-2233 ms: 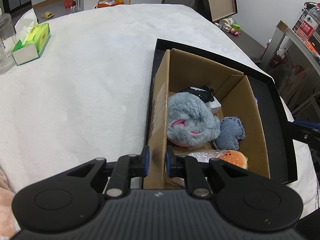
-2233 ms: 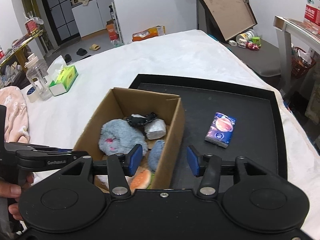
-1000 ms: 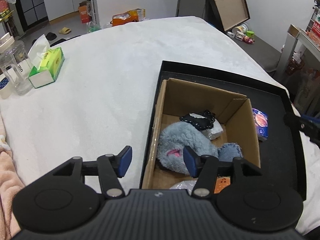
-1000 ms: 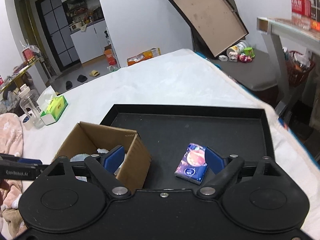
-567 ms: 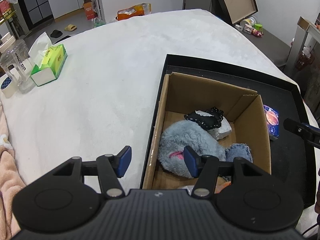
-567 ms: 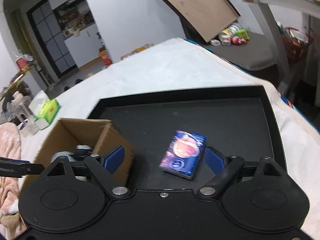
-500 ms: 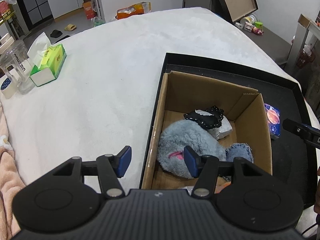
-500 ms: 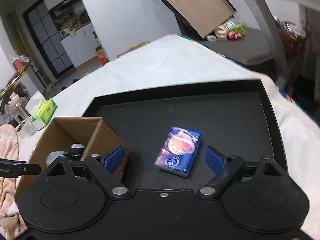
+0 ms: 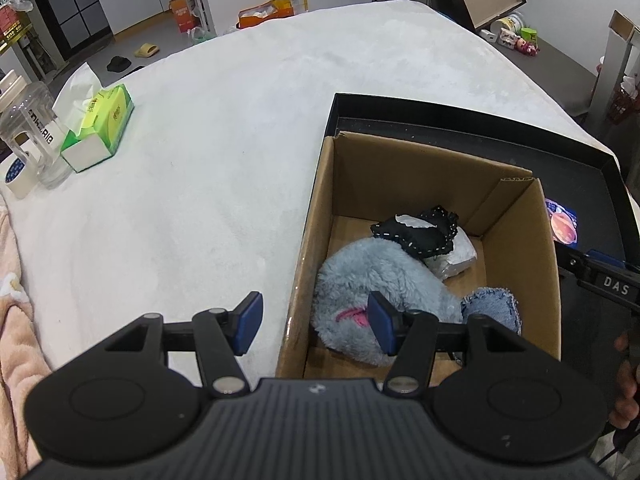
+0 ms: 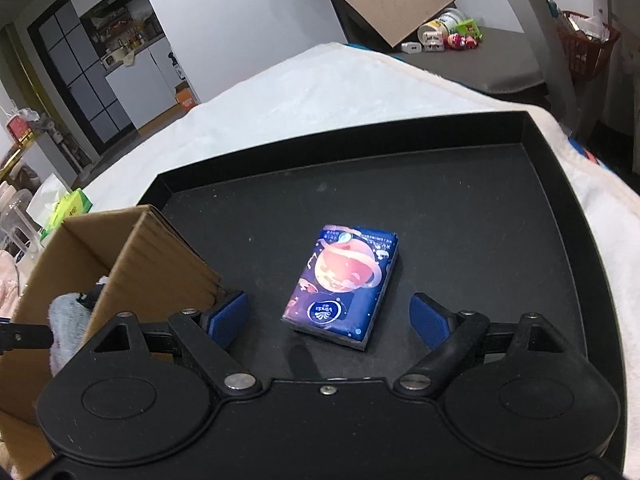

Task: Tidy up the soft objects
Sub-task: 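Move the right gripper to the blue tissue pack on the tray, then close the right gripper on the tissue pack and lift it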

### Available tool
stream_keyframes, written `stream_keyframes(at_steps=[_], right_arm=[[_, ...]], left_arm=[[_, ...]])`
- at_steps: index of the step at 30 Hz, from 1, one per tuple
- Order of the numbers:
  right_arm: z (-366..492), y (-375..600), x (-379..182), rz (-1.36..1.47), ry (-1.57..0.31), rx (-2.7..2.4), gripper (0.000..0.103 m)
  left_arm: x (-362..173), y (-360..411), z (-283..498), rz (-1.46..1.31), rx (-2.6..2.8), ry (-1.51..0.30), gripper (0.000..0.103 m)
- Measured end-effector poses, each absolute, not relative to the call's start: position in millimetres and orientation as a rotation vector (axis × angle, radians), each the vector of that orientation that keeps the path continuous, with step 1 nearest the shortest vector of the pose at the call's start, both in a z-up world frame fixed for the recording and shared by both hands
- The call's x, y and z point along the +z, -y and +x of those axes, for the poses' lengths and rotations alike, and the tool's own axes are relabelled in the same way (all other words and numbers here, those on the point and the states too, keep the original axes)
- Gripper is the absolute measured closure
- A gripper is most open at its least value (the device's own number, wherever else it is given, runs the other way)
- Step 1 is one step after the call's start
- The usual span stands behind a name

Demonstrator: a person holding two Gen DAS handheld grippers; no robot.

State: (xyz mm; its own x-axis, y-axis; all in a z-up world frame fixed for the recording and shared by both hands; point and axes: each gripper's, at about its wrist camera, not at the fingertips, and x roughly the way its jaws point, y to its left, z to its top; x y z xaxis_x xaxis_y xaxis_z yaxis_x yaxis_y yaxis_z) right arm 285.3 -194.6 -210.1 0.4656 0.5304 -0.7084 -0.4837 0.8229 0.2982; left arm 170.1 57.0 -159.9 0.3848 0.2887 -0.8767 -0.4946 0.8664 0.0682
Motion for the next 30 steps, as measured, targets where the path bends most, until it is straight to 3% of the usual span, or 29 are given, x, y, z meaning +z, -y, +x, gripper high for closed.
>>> stream_keyframes(at_steps=[3,7,11,30], right_arm=[[288,192,-215,0.035,-0.875,0.602,0.017],[289,192,-221,0.011,-0.876,0.594,0.029],[287,192,-217,0.006,-0.903,0.607,0.052],[275,214,-203,-0.070,-0.987,0.521,0.049]], left_arm=[[-160,-55,172,-0.213,0.505,-1.066,0.047],[-159,-53,172,-0.208,0.506,-1.067,0.047],[-159,-50,171,-0.204,0.506,-1.067,0.047],[-153,-46,170,-0.198,0.502,-1.054,0.047]])
